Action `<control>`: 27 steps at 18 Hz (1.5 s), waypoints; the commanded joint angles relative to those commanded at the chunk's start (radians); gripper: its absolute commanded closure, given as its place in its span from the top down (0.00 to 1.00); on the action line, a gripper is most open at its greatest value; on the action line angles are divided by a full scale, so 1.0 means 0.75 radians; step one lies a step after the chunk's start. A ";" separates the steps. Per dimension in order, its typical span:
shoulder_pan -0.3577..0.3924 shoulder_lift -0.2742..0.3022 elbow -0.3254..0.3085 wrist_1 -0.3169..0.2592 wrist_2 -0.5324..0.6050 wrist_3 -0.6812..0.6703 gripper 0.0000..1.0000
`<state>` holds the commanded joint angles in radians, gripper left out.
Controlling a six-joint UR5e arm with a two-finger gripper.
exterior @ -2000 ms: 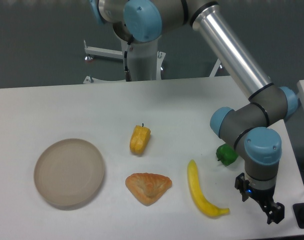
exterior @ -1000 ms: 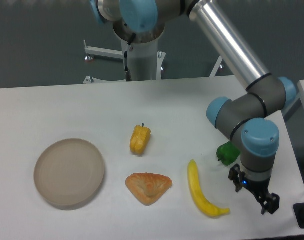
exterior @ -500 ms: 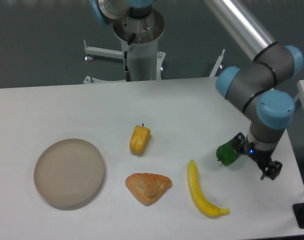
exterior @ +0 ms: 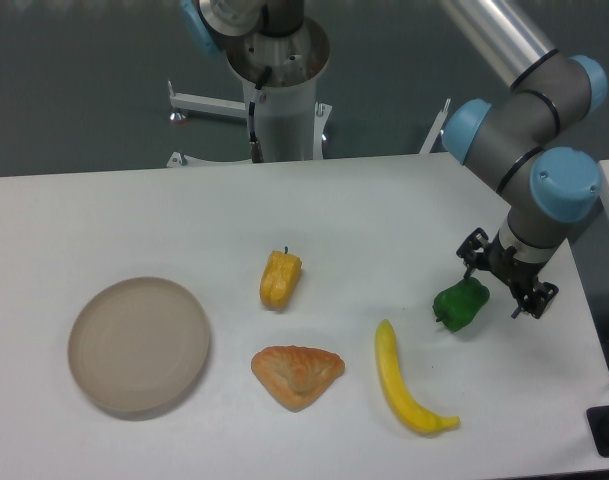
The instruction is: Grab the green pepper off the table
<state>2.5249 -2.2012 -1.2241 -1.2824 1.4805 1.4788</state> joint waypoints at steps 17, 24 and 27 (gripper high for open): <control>0.035 -0.006 -0.098 0.006 -0.127 -0.018 1.00; 0.035 -0.006 -0.110 0.006 -0.129 -0.022 0.99; 0.033 -0.004 -0.108 0.004 -0.131 -0.022 0.61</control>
<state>2.5495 -2.2043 -1.3054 -1.2793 1.3821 1.4619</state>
